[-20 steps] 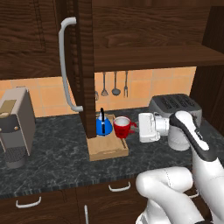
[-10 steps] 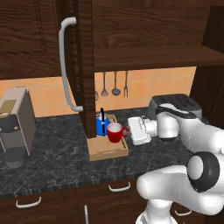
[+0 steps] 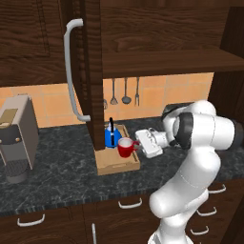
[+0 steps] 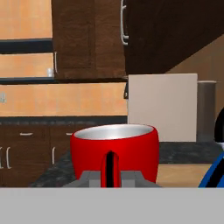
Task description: Pick the kettle from the counter and place it on the tray. Then pick the mug from the cabinet and place it on the tray. Then close the cabinet doors.
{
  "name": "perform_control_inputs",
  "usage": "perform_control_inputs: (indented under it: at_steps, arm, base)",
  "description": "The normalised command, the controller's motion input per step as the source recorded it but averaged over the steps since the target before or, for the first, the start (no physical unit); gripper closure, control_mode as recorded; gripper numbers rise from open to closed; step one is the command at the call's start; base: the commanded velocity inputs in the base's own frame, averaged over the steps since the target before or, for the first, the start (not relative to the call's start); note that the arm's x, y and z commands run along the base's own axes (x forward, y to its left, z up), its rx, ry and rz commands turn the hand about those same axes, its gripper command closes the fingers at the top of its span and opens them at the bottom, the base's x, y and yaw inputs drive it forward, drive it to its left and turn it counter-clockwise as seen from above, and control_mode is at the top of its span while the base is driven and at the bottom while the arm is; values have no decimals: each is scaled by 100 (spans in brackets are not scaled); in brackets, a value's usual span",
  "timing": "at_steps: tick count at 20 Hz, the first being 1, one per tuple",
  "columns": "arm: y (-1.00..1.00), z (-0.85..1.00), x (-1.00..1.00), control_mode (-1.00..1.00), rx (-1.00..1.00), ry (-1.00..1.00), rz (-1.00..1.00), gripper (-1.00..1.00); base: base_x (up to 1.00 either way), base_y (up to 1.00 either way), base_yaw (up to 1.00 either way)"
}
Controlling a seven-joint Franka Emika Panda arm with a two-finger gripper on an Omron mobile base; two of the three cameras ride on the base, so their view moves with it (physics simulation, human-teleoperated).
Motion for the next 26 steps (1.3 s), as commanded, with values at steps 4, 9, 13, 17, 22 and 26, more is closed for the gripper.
perform_control_inputs:
  at_steps: [4,9,13,17,22,26]
  arm:
    - [27,-48,39,-100,0,0,0,100]
    - [23,-42,40,-100,0,0,0,100]
    - [4,-44,35,-100,0,0,2,100]
    - [0,-47,34,-100,0,0,5,100]
    - [0,-22,-13,-100,0,-4,3,-100]
    - [0,9,-56,-100,0,-6,0,-100]
  base:
    - [0,0,0]
    - [0,0,0]
    - [0,0,0]
    - [0,0,0]
    - [0,0,0]
    - [0,0,0]
